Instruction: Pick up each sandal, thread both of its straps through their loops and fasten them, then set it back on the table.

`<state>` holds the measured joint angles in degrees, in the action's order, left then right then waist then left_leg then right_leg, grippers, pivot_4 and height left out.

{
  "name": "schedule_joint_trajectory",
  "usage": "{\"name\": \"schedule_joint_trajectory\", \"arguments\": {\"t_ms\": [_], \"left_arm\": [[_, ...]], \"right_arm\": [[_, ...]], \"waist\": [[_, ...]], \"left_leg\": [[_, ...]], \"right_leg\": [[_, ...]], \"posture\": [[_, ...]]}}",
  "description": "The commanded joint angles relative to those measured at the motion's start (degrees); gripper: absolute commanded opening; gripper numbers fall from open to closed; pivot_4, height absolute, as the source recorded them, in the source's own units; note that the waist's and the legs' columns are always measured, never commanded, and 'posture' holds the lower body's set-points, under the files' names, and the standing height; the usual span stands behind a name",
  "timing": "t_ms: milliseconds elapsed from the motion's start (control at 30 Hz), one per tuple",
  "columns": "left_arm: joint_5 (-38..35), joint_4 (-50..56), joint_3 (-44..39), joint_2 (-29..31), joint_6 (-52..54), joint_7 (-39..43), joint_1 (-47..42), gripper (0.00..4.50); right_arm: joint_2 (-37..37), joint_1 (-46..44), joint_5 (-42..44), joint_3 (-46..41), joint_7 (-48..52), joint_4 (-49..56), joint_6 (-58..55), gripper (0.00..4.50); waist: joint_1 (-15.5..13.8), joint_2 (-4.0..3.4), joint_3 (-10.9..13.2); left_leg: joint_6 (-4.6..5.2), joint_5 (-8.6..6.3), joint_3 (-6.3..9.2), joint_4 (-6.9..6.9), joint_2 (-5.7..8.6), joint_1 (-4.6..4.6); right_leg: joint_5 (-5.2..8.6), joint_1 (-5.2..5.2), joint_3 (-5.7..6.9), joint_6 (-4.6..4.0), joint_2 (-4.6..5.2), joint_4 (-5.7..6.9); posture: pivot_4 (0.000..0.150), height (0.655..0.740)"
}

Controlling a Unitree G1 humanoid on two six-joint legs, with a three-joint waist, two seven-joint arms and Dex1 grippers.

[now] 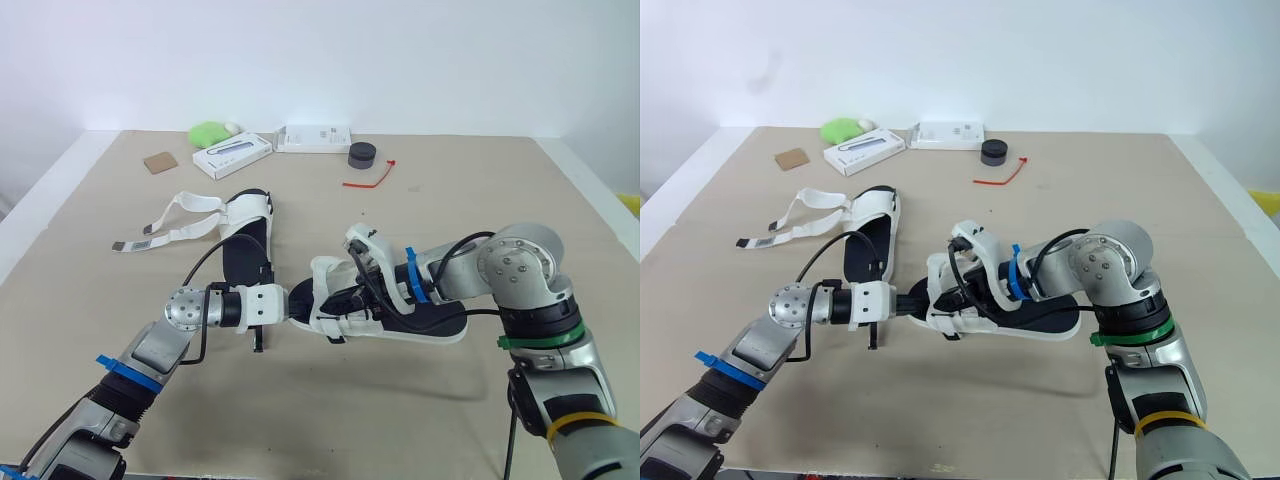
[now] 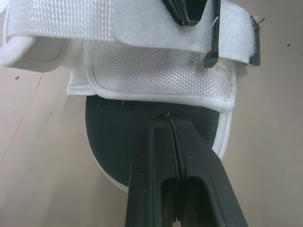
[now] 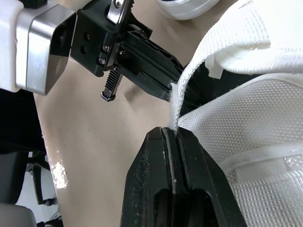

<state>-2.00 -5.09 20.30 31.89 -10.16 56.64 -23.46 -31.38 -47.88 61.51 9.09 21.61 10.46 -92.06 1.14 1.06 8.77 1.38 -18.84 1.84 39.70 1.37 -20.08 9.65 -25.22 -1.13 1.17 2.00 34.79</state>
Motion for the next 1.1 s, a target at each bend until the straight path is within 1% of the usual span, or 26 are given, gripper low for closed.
{"name": "schedule_joint_trajectory", "arguments": {"t_ms": [33,100,133,267,400,600,633,700,800,1100], "left_arm": [[4.5,-5.3,2.5,0.7,2.5,0.3,2.1,0.00],[4.5,-5.3,2.5,0.7,2.4,0.3,2.1,0.00],[4.5,-5.3,2.5,0.7,2.4,0.3,2.1,0.00],[4.5,-5.4,2.6,0.7,2.3,0.5,2.1,0.00],[4.6,-5.5,2.6,0.7,2.2,0.6,1.9,0.00],[4.7,-5.2,2.5,0.7,2.3,0.5,2.1,0.00],[4.7,-5.1,2.5,0.7,2.4,0.5,2.1,0.00],[4.7,-5.1,2.5,0.7,2.4,0.5,2.2,0.00],[4.7,-5.0,2.4,0.8,2.5,0.5,2.3,0.00],[4.7,-5.3,2.3,0.7,2.5,0.5,2.2,0.00]], "right_arm": [[-0.6,0.1,-0.1,-0.7,1.5,2.8,-0.4,0.06],[-0.5,0.0,-0.6,-1.3,1.9,3.0,-0.4,0.70],[-0.4,-0.2,-1.1,-1.5,2.1,3.2,-0.4,0.94],[1.9,-3.4,-2.8,-4.8,1.8,0.3,-0.3,2.85],[4.8,-5.9,-4.8,-7.3,0.6,-3.5,-0.4,2.85],[6.5,-6.0,-7.7,-8.0,0.3,-6.2,-0.4,2.85],[6.7,-5.9,-7.8,-8.1,0.3,-6.6,-0.4,2.33],[6.9,-5.7,-8.2,-8.2,0.5,-7.1,-0.4,1.62],[6.6,-5.4,-8.6,-7.7,1.0,-7.4,-0.4,0.03],[3.7,-2.7,-5.2,-5.0,1.8,-3.4,-0.4,0.03]], "waist": [[0.0,0.00,0.0],[0.0,0.00,0.0],[0.0,0.00,0.0],[0.0,0.00,0.0],[0.0,-0.01,0.0],[0.0,-0.01,0.0],[0.0,-0.01,0.0],[0.0,-0.01,0.0],[0.0,-0.01,0.0],[0.1,-0.01,0.0]], "left_leg": [[0.00,0.00,0.00,0.00,0.00,0.00],[0.00,0.00,0.00,0.00,0.00,0.00],[0.00,0.00,0.00,0.00,0.00,0.00],[-0.02,0.03,0.00,0.00,-0.01,0.03],[-0.01,0.15,0.00,0.01,-0.02,0.06],[-0.03,0.22,0.03,0.01,-0.03,0.06],[-0.04,0.22,0.03,0.01,-0.03,0.06],[-0.04,0.22,0.02,0.01,-0.02,0.06],[-0.04,0.22,0.03,0.01,-0.03,0.06],[-0.03,0.22,0.03,0.00,-0.02,0.06]], "right_leg": [[0.00,0.00,0.00,-0.01,0.00,0.00],[-0.01,0.00,0.00,-0.01,0.02,0.00],[0.00,0.00,0.00,-0.01,0.02,0.00],[0.01,0.01,0.00,0.03,0.02,0.02],[0.03,0.00,-0.01,0.15,-0.06,0.08],[-0.02,0.00,0.00,0.06,-0.04,0.14],[-0.03,0.00,0.00,0.04,-0.04,0.14],[-0.03,-0.01,0.00,0.04,-0.04,0.14],[-0.04,-0.01,0.00,0.03,-0.04,0.15],[-0.02,0.00,0.00,0.06,-0.03,0.14]], "posture": [[0.150,0.7400],[0.150,0.7400],[0.150,0.7400],[0.150,0.7400],[0.150,0.7400],[0.150,0.7400],[0.150,0.7400],[0.150,0.7400],[0.150,0.7400],[0.150,0.7400]]}}
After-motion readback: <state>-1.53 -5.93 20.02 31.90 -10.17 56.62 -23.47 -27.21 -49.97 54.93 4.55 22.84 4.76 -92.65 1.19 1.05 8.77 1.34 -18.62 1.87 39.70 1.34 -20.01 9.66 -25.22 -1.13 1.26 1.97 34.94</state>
